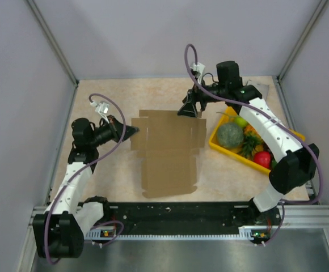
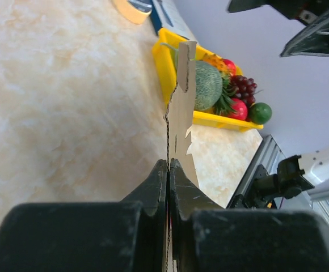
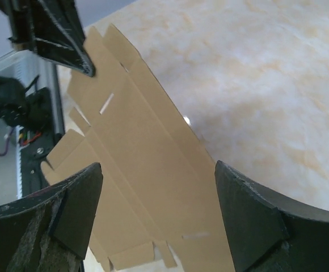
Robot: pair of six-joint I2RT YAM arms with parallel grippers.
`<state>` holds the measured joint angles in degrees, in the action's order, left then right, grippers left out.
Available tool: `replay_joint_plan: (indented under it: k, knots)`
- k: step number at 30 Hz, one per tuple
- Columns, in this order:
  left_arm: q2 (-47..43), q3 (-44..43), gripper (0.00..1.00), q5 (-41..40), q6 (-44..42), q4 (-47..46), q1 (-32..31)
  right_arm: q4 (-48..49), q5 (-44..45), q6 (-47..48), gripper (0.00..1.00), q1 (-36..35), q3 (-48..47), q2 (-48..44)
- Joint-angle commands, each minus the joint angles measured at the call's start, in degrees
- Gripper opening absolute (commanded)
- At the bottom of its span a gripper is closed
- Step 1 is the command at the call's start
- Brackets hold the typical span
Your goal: Fold the paper box
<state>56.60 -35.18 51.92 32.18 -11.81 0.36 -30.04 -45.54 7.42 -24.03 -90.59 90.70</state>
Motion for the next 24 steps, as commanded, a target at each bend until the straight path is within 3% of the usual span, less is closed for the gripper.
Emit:
replay_joint_plan:
  k: [1, 6, 17, 24]
  knots:
    - [-3.8, -3.3, 0.01, 6.2, -2.5, 0.5, -0.2, -5.3, -14.5, 9.6, 0.79, -0.8, -7.2, 4.3]
    - [-5.0, -3.9, 0.01, 8.8, -3.5, 0.8, -0.2, -7.0, -22.0, 11.4, 0.75, -1.1, -10.0, 7.7]
    - [-2.6, -8.2, 0.01, 13.3, -4.2, 0.0, -2.6, -8.7, -24.4, 13.0, 0.58, -4.4, -9.2, 11.2]
    - [-1.6, -11.8, 0.01, 14.3, -9.0, 3.4, -3.2, -12.1, -26.6, 15.4, 0.46, -4.4, -8.5, 9.1]
